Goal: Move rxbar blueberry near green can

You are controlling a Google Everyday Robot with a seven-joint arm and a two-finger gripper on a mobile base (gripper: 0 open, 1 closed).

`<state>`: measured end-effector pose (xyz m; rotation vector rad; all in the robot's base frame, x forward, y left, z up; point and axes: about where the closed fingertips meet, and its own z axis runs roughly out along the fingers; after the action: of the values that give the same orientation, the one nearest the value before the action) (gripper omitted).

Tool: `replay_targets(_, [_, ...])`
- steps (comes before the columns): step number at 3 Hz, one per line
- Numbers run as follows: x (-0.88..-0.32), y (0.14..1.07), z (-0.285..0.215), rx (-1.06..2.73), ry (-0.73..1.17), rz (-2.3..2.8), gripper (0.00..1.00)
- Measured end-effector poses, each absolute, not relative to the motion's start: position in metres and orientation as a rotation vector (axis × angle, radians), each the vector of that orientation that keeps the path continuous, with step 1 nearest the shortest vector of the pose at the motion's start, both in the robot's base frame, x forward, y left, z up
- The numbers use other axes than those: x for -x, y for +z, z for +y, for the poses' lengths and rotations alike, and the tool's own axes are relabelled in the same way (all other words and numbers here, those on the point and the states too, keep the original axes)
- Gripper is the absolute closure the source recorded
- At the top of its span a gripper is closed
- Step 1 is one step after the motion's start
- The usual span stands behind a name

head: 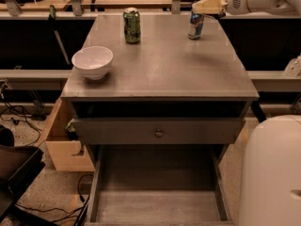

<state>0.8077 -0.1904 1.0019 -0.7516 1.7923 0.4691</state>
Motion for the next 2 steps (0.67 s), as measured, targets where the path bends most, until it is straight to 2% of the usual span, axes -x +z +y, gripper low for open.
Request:
replay_targets(1, [-0.814, 0.999, -0.181, 0.76, 0.457, 1.802, 1.0])
replay_targets(2, [-0.829, 0.994, -0.15, 0.786, 0.475, 1.801, 1.0])
